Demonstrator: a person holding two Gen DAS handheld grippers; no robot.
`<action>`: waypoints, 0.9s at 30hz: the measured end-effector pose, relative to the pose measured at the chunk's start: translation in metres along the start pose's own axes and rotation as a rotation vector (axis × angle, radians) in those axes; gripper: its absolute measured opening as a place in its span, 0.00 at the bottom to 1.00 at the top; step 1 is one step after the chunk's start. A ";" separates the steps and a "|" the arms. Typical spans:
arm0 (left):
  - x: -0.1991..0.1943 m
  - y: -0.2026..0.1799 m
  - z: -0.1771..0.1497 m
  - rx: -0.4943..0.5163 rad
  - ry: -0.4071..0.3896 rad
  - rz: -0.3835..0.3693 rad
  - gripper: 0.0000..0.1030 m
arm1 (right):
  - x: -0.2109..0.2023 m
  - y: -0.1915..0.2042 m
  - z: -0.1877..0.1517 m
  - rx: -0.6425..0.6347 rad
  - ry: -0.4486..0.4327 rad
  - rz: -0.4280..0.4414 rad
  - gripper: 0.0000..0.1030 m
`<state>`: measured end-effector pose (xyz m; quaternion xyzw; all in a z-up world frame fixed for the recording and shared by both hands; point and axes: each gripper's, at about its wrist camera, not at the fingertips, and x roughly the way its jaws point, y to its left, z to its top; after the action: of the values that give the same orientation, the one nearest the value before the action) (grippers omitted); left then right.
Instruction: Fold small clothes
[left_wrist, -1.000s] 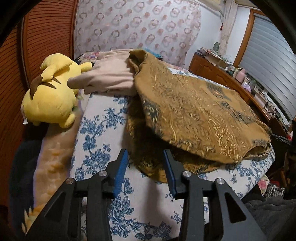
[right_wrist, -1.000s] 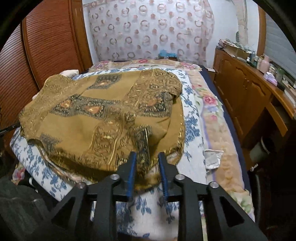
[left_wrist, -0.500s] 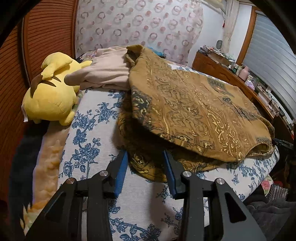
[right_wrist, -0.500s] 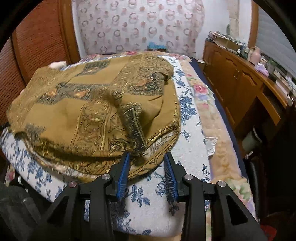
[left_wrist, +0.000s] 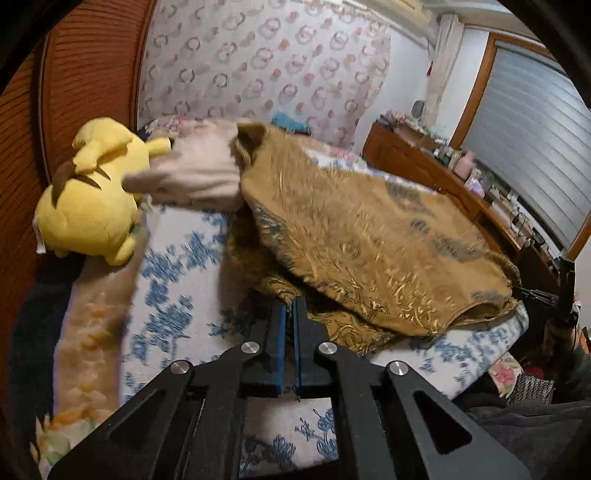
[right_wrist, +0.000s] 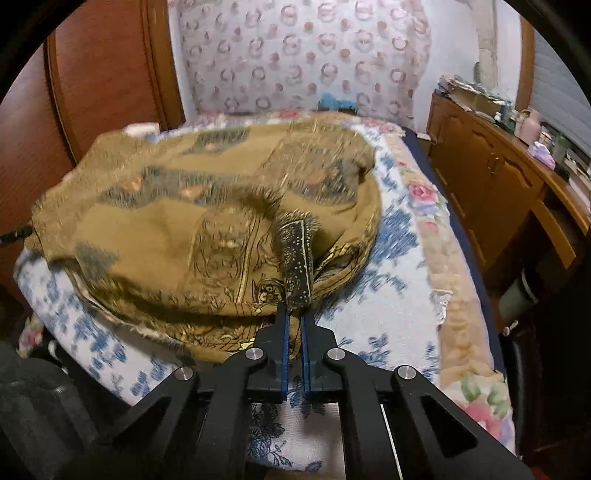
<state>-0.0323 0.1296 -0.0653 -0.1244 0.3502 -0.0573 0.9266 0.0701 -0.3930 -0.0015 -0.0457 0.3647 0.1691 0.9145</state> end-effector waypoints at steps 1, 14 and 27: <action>-0.008 -0.001 0.002 0.008 -0.010 0.002 0.04 | -0.008 -0.004 0.002 0.014 -0.018 0.014 0.04; -0.029 -0.004 -0.012 0.045 0.050 0.038 0.04 | -0.054 -0.008 -0.020 -0.005 0.003 0.035 0.04; -0.016 -0.006 0.005 0.059 0.021 0.062 0.40 | -0.062 0.014 -0.001 -0.039 -0.063 -0.028 0.09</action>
<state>-0.0414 0.1276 -0.0502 -0.0854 0.3617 -0.0404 0.9275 0.0231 -0.3974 0.0407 -0.0630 0.3315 0.1649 0.9268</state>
